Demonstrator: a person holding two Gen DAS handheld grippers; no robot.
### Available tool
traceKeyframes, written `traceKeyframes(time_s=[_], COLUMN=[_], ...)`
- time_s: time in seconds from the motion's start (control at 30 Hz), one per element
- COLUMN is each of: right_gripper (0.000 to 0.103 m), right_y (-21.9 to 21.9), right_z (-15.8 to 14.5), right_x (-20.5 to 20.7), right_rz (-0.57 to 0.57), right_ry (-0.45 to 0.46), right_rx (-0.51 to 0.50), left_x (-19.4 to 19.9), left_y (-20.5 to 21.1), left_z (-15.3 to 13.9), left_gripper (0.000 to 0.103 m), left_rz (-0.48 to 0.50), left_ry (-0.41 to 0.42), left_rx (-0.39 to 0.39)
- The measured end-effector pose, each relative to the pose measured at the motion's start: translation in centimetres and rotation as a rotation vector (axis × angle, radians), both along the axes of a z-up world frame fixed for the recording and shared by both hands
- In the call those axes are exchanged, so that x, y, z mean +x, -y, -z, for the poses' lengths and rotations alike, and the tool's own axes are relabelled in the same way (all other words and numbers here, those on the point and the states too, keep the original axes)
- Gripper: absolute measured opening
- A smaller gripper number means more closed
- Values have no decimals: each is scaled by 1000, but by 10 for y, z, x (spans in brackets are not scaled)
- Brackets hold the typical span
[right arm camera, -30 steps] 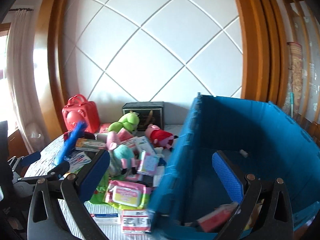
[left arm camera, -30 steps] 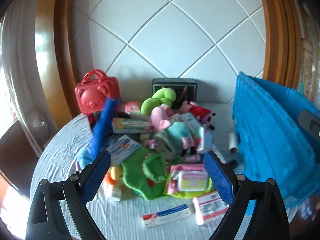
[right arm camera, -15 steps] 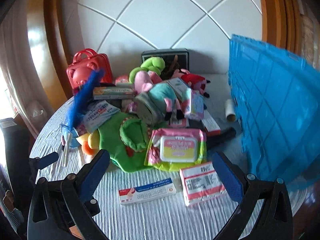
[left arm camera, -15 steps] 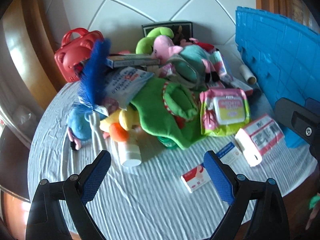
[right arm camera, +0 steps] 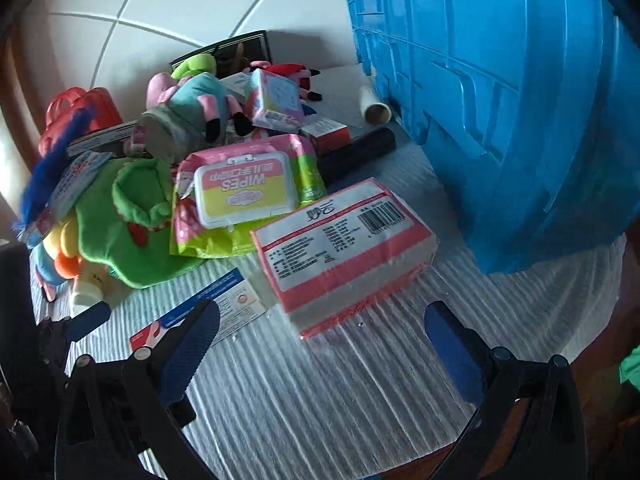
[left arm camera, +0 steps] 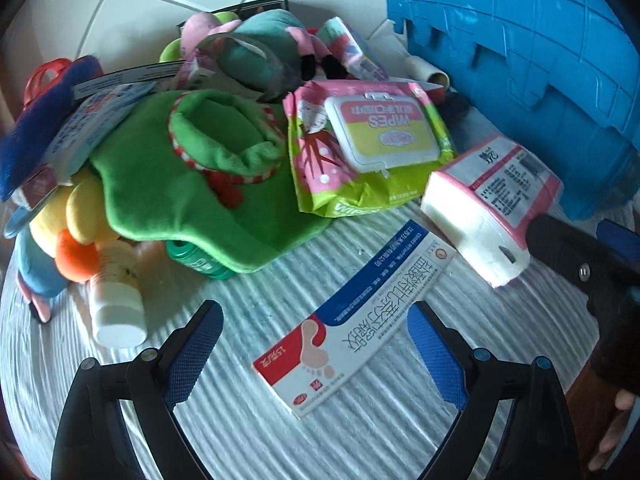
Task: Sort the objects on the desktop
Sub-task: 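Grasp the blue-white ointment box with the left tool while the right tool grasps another tissue pack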
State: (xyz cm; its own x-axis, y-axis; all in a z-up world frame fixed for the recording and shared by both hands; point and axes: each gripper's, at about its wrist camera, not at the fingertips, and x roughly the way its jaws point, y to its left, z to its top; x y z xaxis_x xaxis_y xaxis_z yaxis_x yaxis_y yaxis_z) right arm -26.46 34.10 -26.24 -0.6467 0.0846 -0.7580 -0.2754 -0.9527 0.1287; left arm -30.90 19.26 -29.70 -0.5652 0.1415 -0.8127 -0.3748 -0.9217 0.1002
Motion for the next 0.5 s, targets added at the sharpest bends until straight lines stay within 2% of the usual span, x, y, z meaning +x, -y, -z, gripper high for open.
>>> traceKeyframes(time_s=[0.07,0.13,0.23,0.4,0.5], right_gripper=[103,103,103,103,103], right_y=[-2,1,8,7,-11], right_z=[5,10,19,41,47], right_x=[-8,-18,-32,-45,-26], right_rz=[55,97,136,185,261], right_ry=[-20,-28,-22,50,79], right_rx=[-44,-52,-35,18,33], left_x=[-6,-14,-22,-24,-23], left_y=[-1,3,11,15,15], left_z=[7,12,14,8,5], left_gripper=[92,81,74,63,57], left_rz=[28,28,41,27,16], left_ry=[-8,0,14,11,23], left_rx=[-16,4,49,88,105])
